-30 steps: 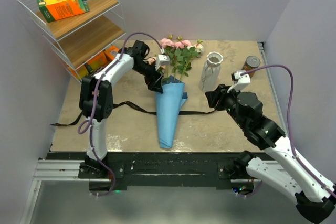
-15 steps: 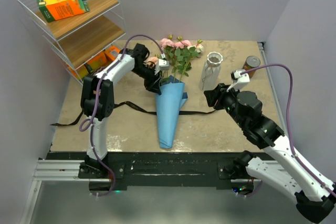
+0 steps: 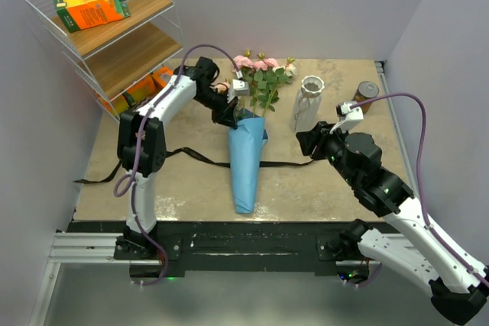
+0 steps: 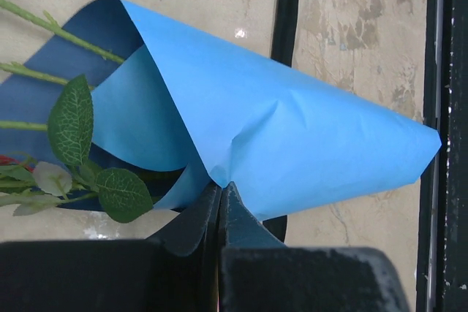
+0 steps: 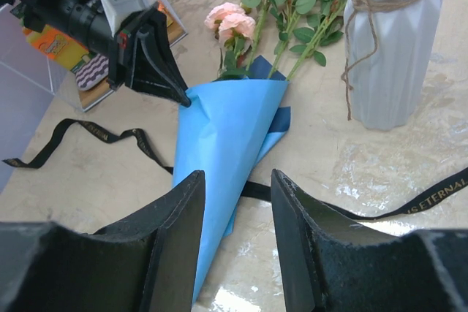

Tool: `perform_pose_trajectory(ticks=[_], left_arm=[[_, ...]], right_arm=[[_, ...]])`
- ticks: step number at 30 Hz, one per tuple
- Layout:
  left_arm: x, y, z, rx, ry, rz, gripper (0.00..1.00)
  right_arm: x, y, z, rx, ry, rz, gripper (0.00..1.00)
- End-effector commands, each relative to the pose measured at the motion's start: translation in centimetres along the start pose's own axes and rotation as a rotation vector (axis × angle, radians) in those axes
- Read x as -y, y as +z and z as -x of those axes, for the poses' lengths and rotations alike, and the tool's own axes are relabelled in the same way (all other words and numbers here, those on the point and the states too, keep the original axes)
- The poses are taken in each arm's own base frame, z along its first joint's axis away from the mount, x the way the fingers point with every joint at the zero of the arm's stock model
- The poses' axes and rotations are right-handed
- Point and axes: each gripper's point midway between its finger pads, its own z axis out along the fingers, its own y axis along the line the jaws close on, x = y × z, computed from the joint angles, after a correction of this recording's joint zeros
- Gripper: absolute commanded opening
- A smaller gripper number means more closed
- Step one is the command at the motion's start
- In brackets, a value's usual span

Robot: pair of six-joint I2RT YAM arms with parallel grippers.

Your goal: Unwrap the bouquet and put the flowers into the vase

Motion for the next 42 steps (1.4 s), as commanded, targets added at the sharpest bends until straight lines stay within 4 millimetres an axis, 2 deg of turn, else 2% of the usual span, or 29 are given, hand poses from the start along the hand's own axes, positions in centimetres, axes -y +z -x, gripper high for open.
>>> perform_pose_trajectory(ticks=[1, 7, 10, 11, 12, 13, 15, 16, 17, 21, 22, 25, 30, 35, 42], left_arm=[[3.9, -3.6, 7.7, 0.098, 0.131, 0.053, 0.0], [8.8, -2.7, 12.4, 0.121, 0.168, 0.059, 0.15], [9.8, -2.0, 13.7, 0.162, 0.12, 0.04, 0.37], [10.2, -1.7, 13.9, 0.177, 0.101, 0.018, 0.54], [10.2, -1.6, 14.0, 0.186, 0.086, 0.01, 0.6], [10.1, -1.1, 13.7, 0.189, 0.048, 0.001, 0.71], [9.1, -0.9, 13.0, 0.183, 0.019, 0.021, 0.85], [8.5, -0.6, 12.0, 0.168, -0.004, 0.029, 0.98], [7.9, -0.8, 11.4, 0.163, -0.011, 0.04, 0.99], [3.2, -2.8, 7.5, 0.152, -0.052, 0.14, 0.99], [2.2, -2.6, 6.1, 0.134, -0.039, 0.138, 0.99], [0.9, -2.8, 3.5, 0.106, -0.011, 0.094, 0.99], [-0.5, -3.8, 1.2, 0.166, 0.027, 0.029, 0.94], [-0.2, -3.0, -1.7, 0.129, 0.031, -0.063, 0.89], [-1.1, -2.1, -2.4, 0.123, 0.012, -0.063, 0.84]], right_arm=[[-1.1, -0.7, 2.0, 0.05, 0.027, 0.045, 0.46], [-1.1, -1.0, 2.2, 0.061, 0.032, 0.049, 0.46], [-1.1, -1.2, 2.4, 0.066, 0.036, 0.046, 0.48], [-1.0, -1.2, 2.4, 0.066, 0.036, 0.045, 0.48], [-0.9, -1.3, 2.4, 0.068, 0.039, 0.041, 0.49], [-0.9, -1.4, 2.4, 0.068, 0.037, 0.042, 0.5], [-0.9, -1.5, 2.6, 0.07, 0.036, 0.04, 0.52], [-0.9, -1.6, 2.7, 0.074, 0.036, 0.039, 0.54], [-0.9, -1.7, 2.8, 0.077, 0.035, 0.04, 0.54], [-0.6, -1.8, 2.6, 0.074, 0.027, 0.033, 0.57], [-0.6, -1.8, 2.3, 0.071, 0.028, 0.033, 0.57], [-0.6, -1.6, 1.9, 0.063, 0.026, 0.036, 0.57], [-0.7, -1.1, 1.5, 0.051, 0.026, 0.044, 0.57], [-0.7, -0.9, 1.3, 0.041, 0.012, 0.04, 0.57], [-0.8, -0.3, 0.4, 0.026, 0.014, 0.054, 0.57]])
